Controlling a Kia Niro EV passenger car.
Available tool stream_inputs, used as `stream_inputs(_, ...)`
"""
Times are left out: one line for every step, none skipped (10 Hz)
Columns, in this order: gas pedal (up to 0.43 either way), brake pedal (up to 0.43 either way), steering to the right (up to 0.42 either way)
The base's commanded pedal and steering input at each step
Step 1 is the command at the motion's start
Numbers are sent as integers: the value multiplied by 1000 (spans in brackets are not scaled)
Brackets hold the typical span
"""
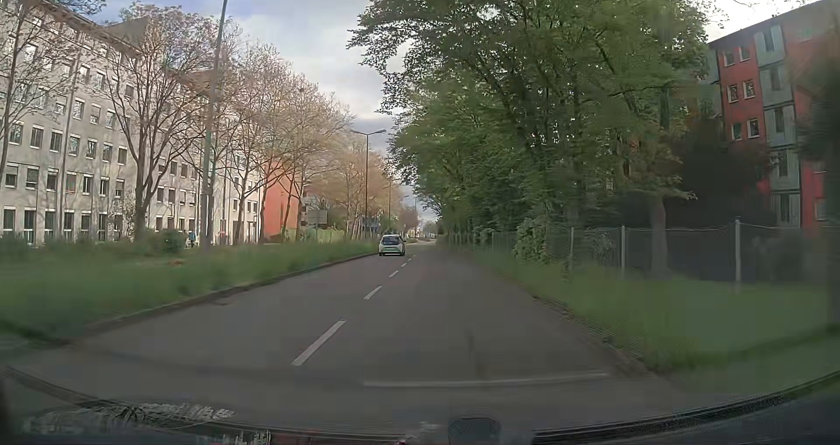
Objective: Follow the waypoints while adhering to traffic rules and regulations
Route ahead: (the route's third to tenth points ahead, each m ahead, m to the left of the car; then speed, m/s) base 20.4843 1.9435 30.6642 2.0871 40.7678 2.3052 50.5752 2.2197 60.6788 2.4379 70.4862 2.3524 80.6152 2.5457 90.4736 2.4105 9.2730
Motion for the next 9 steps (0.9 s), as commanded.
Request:
stream_inputs(87, 0, 1)
stream_inputs(87, 0, 3)
stream_inputs(87, 0, 3)
stream_inputs(87, 0, 3)
stream_inputs(87, 0, 4)
stream_inputs(87, 0, 4)
stream_inputs(87, 0, 4)
stream_inputs(87, 0, 4)
stream_inputs(87, 0, 4)
